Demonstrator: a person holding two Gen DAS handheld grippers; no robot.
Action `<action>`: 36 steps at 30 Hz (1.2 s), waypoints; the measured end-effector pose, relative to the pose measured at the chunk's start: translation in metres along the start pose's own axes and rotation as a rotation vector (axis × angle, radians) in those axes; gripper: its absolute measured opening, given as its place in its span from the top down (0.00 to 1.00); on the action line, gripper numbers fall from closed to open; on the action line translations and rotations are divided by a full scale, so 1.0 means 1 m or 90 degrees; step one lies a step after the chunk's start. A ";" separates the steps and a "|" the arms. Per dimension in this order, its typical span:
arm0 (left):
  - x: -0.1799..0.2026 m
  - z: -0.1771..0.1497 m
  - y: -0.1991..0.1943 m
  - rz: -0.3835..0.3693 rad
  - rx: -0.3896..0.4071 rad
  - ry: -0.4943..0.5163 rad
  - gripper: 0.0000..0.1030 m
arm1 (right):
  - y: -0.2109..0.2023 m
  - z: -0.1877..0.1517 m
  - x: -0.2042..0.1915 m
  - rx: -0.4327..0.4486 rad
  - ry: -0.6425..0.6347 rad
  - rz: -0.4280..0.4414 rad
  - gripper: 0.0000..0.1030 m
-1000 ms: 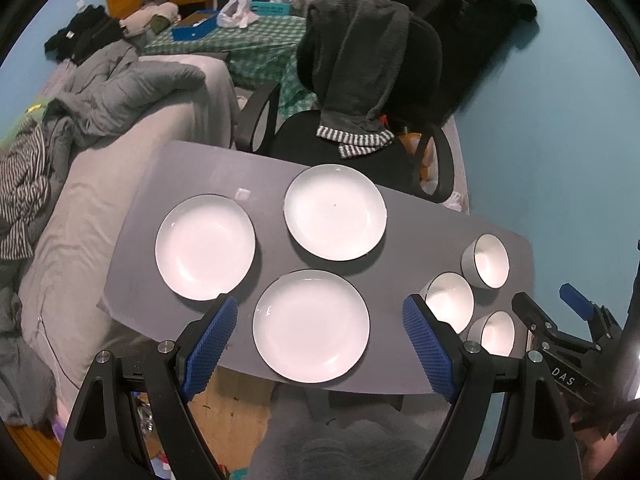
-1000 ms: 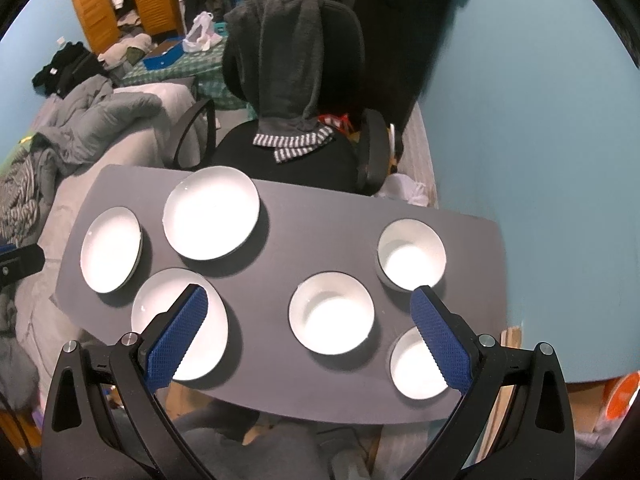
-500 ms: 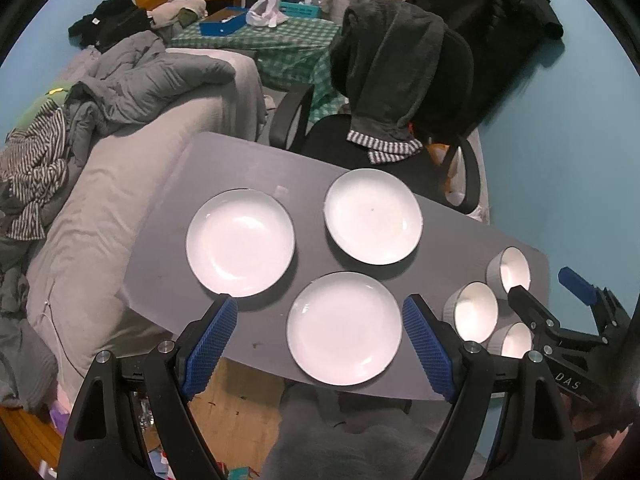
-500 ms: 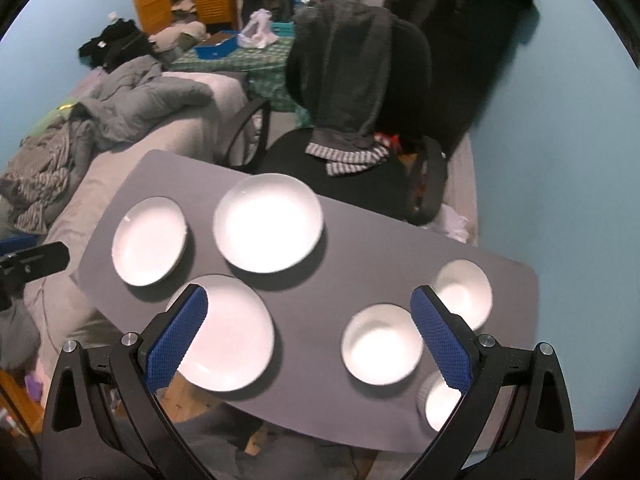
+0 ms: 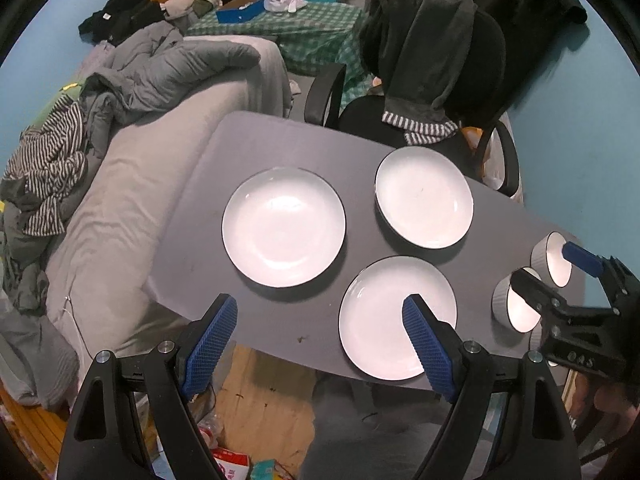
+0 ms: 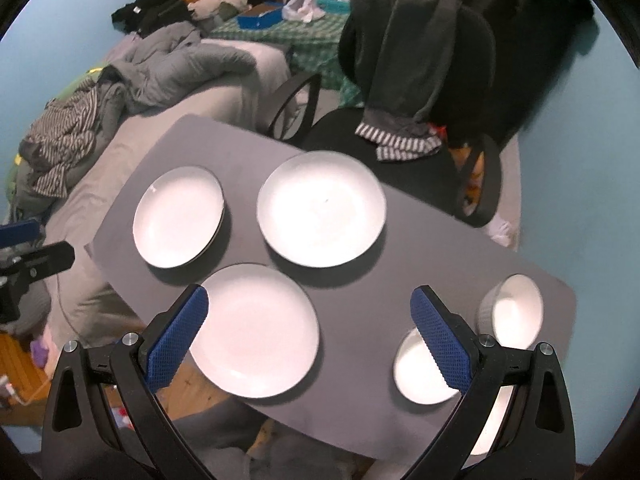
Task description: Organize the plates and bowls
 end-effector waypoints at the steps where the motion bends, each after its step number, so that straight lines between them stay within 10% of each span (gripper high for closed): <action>1: -0.002 -0.002 0.003 0.000 -0.004 -0.002 0.16 | 0.008 -0.001 -0.001 -0.010 0.001 0.003 0.03; 36: -0.017 -0.061 0.129 -0.042 -0.098 -0.058 0.16 | 0.121 -0.034 -0.009 -0.094 -0.083 0.035 0.07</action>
Point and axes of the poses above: each gripper's, at about its wrist camera, not at the fingertips, and y roughly the way its jaws point, x to its right, z to its top, the point moved 5 cm from there along y, roughly the way its jaws point, and after that the axes turned 7 degrees about -y, right-handed, at the moved point
